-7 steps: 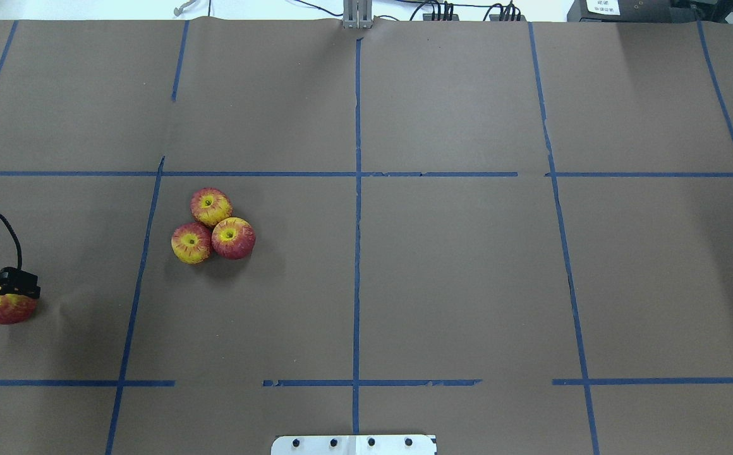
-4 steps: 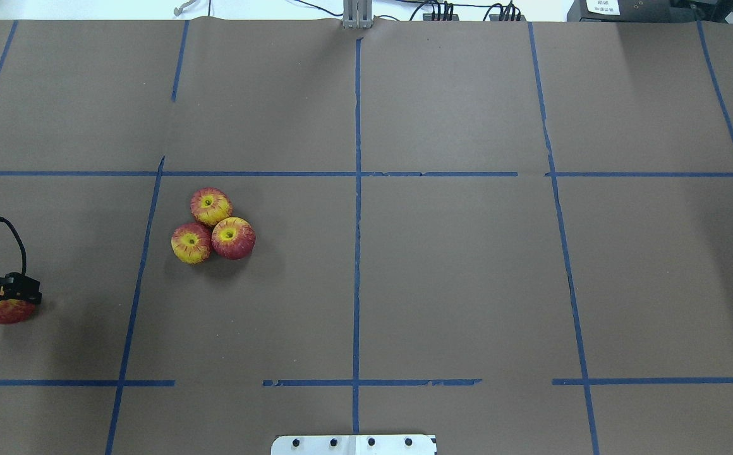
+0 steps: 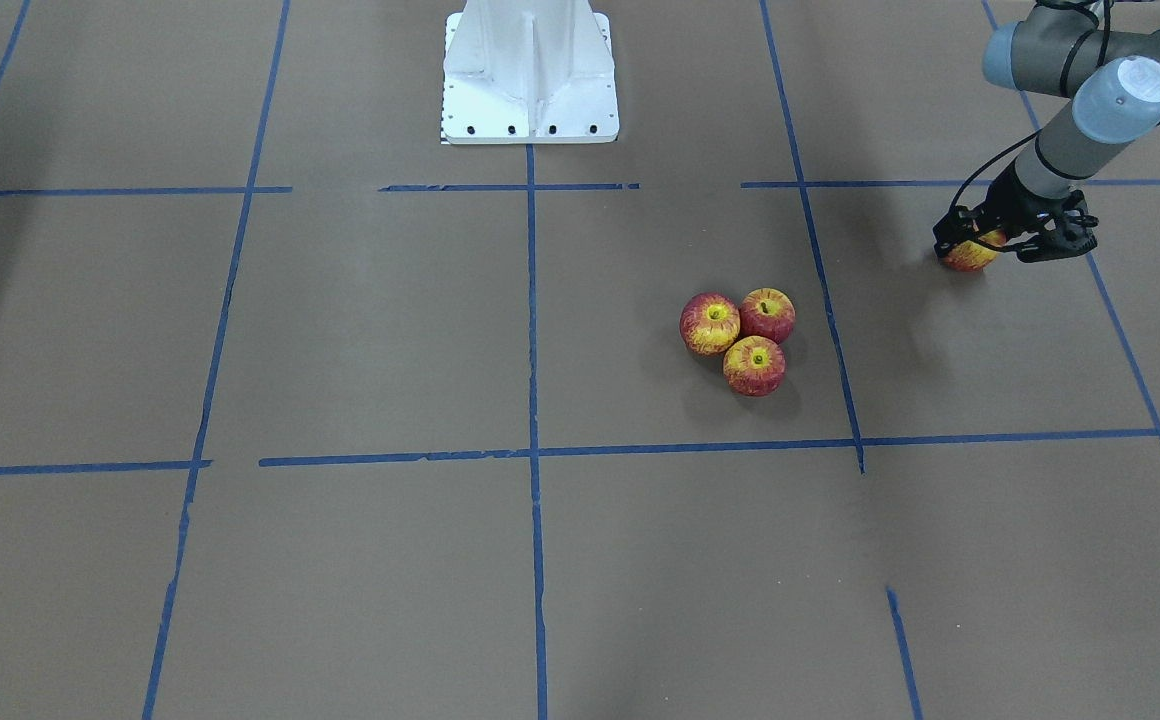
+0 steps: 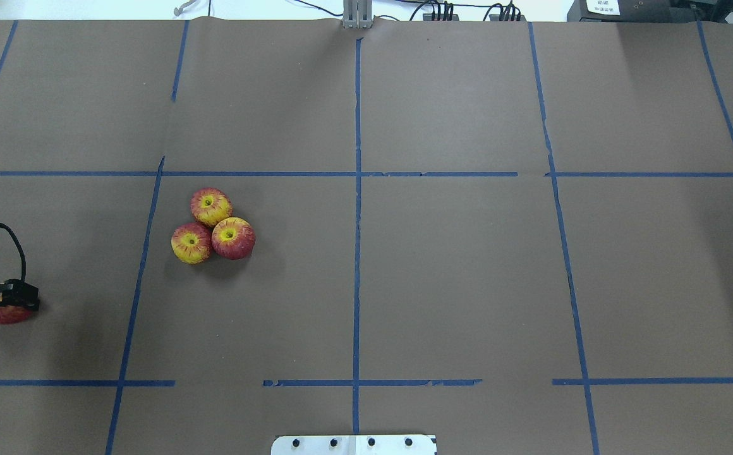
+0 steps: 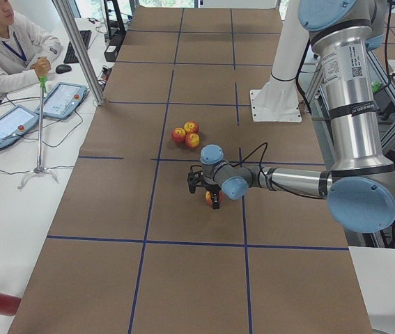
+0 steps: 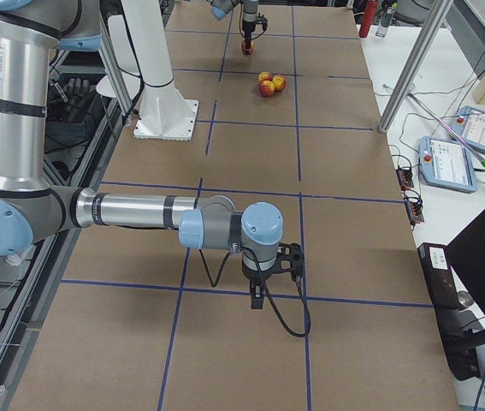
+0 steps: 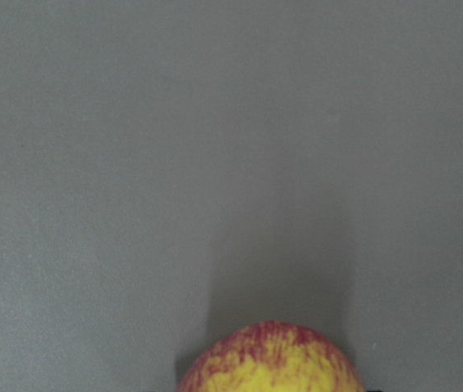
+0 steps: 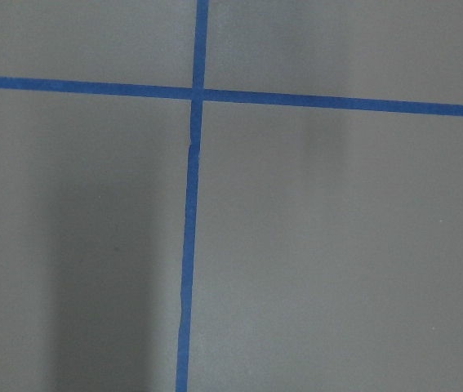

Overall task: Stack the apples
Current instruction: 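Lower the left gripper onto the lone red-yellow apple and close it, then lift the apple with the left gripper and carry it over the three-apple cluster, then lower the held apple onto the cluster and open the left gripper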

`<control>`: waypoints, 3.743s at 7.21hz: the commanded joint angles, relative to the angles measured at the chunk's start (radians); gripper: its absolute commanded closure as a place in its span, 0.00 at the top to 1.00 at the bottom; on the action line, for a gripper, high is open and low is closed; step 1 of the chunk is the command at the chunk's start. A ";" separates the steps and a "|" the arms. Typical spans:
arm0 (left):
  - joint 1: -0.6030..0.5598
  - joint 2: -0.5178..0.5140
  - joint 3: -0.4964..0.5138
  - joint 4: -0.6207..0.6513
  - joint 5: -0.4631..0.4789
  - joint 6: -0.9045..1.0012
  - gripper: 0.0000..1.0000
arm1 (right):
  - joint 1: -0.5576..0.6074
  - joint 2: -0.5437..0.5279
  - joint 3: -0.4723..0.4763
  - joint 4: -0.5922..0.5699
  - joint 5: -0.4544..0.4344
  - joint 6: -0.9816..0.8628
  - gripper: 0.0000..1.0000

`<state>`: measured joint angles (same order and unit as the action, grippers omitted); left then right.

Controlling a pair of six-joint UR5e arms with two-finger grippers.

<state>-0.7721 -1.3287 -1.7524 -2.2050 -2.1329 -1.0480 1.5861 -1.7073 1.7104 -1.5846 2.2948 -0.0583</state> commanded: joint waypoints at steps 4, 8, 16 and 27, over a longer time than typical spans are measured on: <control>-0.039 -0.248 -0.187 0.368 -0.068 -0.089 0.00 | 0.000 0.000 0.000 0.000 0.000 0.000 1.00; -0.033 -0.650 -0.122 0.752 -0.062 -0.210 0.00 | 0.000 0.000 0.000 0.000 0.000 0.000 1.00; 0.036 -0.721 0.037 0.663 -0.061 -0.207 0.02 | 0.000 0.000 0.000 0.000 0.000 0.000 1.00; 0.040 -0.731 0.050 0.663 -0.004 -0.205 0.93 | 0.000 0.000 0.000 0.000 0.000 0.000 1.00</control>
<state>-0.7322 -2.0614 -1.7014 -1.5423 -2.1374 -1.2527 1.5861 -1.7073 1.7104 -1.5846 2.2948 -0.0583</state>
